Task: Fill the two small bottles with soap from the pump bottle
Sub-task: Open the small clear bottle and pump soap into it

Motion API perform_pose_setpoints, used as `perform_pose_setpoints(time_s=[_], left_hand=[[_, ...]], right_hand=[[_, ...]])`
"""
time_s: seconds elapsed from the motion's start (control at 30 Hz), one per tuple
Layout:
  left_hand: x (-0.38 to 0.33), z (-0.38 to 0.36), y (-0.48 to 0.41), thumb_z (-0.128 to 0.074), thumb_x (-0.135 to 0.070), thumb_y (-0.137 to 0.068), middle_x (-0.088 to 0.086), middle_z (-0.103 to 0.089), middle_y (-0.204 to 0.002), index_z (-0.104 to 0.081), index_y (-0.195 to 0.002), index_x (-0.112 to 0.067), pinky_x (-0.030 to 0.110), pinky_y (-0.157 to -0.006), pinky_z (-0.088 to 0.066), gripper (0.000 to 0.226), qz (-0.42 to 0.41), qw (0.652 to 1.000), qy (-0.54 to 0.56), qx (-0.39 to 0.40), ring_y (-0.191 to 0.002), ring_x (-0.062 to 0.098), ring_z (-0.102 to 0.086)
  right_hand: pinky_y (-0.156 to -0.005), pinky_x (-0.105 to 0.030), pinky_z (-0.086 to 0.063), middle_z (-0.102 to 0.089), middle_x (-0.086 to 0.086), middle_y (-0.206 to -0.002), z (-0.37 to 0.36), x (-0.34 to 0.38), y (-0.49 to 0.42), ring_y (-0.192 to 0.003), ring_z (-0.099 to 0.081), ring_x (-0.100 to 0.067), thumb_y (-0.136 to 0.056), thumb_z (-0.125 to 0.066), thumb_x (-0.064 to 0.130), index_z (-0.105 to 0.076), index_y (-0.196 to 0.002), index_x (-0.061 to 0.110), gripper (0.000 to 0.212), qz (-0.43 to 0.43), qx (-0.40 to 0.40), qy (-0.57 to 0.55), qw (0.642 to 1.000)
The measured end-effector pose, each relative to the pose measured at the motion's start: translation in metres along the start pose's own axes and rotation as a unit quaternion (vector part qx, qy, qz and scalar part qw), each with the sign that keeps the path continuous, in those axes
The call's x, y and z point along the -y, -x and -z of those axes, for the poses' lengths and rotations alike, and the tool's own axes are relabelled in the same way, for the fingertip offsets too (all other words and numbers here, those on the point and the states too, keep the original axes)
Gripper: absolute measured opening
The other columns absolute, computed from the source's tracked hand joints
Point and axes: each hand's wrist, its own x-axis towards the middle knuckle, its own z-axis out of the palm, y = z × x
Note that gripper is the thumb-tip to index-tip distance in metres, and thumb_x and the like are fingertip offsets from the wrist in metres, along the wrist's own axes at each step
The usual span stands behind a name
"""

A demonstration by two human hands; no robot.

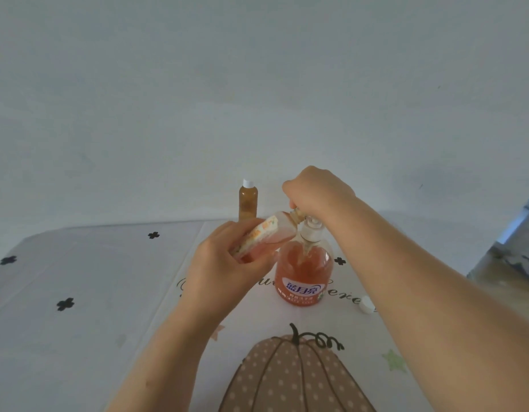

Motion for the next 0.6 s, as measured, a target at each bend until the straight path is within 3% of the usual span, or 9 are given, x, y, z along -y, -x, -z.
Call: perform_pose_setpoints(time_s=[0.13, 0.23, 0.4, 0.6], left_hand=[[0.007, 0.001, -0.003, -0.08, -0.031, -0.071, -0.012, -0.066, -0.084, -0.062, -0.094, -0.054, 0.023, -0.062, -0.053, 0.037, -0.012, 0.999, -0.035, 0.008, -0.071, 0.007, -0.062], [0.01, 0.002, -0.004, -0.082, -0.026, -0.072, -0.016, -0.065, -0.085, -0.059, -0.091, -0.06, 0.014, -0.062, -0.049, 0.045, -0.029, 0.998, -0.059, 0.005, -0.075, 0.003, -0.062], [0.01, 0.002, -0.003, -0.081, -0.032, -0.071, -0.017, -0.065, -0.086, -0.056, -0.094, -0.06, 0.013, -0.065, -0.048, 0.044, -0.053, 0.995, -0.084, -0.003, -0.078, 0.002, -0.062], [0.012, -0.004, 0.001, -0.072, -0.049, -0.067, -0.017, -0.062, -0.085, -0.065, -0.104, -0.047, 0.017, -0.062, -0.048, 0.038, -0.071, 0.994, -0.075, -0.028, -0.074, 0.005, -0.062]], right_hand=[[-0.067, -0.03, -0.043, -0.076, -0.004, -0.091, -0.01, -0.005, -0.006, -0.072, -0.061, -0.023, -0.09, -0.044, 0.016, -0.075, -0.097, 0.012, 0.032, -0.001, 0.024, -0.014, 1.0], [-0.067, -0.031, -0.043, -0.074, -0.006, -0.091, -0.014, -0.008, -0.009, -0.071, -0.061, -0.025, -0.091, -0.043, 0.019, -0.074, -0.096, 0.012, 0.032, 0.001, 0.021, -0.02, 1.0], [-0.075, -0.032, -0.049, -0.075, -0.006, -0.09, -0.013, -0.007, -0.009, -0.076, -0.065, -0.025, -0.09, -0.047, 0.02, -0.074, -0.096, 0.012, 0.029, -0.003, 0.023, -0.026, 0.999], [-0.062, -0.026, -0.043, -0.076, -0.004, -0.085, -0.002, -0.003, -0.005, -0.06, -0.06, -0.021, -0.092, -0.047, 0.021, -0.072, -0.094, 0.012, 0.027, 0.006, 0.003, -0.004, 1.0]])
